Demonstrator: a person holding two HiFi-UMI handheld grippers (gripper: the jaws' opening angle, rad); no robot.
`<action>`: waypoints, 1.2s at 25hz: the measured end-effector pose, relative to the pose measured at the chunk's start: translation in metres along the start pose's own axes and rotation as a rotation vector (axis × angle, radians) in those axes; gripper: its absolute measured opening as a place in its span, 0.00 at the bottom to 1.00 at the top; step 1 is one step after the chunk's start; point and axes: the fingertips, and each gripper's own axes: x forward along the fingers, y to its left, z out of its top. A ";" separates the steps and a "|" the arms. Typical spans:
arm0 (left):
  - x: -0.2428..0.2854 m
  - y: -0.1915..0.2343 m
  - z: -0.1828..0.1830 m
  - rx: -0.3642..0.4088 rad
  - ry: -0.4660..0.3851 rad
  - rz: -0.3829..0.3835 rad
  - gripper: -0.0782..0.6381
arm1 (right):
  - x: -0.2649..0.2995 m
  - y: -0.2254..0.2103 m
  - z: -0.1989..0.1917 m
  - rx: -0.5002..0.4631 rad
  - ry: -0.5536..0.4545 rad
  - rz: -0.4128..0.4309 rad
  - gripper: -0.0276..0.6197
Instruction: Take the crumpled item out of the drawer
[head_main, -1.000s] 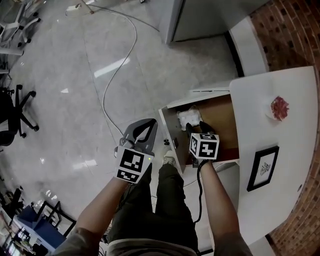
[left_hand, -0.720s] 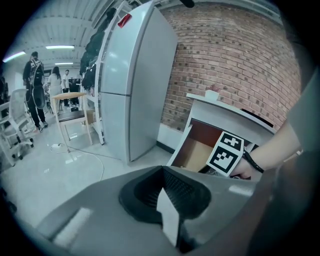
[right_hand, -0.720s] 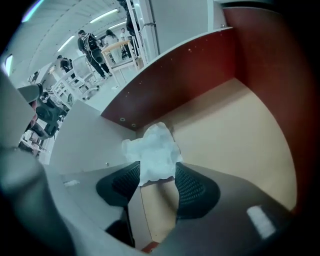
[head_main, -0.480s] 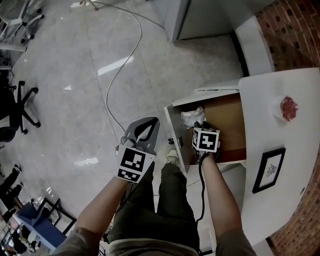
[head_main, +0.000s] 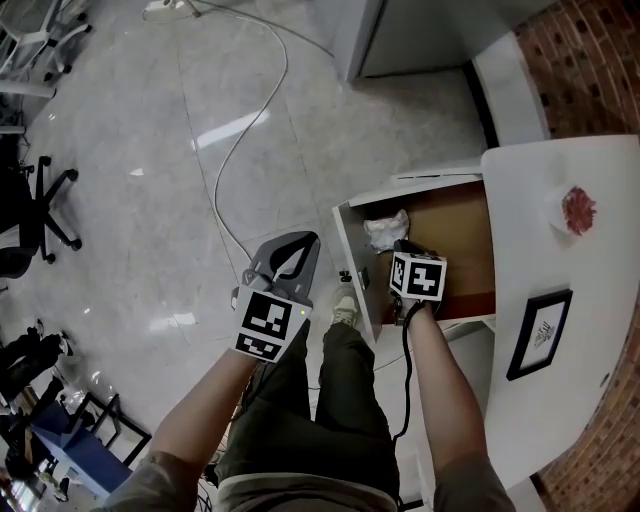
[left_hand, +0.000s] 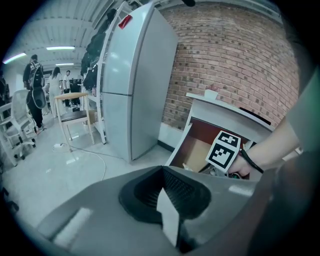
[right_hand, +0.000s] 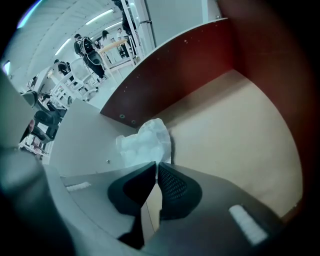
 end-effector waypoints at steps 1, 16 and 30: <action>-0.002 0.000 0.002 0.002 0.000 -0.001 0.11 | -0.004 0.002 0.000 0.003 -0.010 0.012 0.11; -0.071 -0.007 0.069 0.041 -0.047 0.014 0.11 | -0.174 0.049 0.063 -0.017 -0.290 0.069 0.11; -0.177 -0.034 0.192 0.095 -0.208 0.030 0.11 | -0.401 0.101 0.130 -0.100 -0.637 0.111 0.11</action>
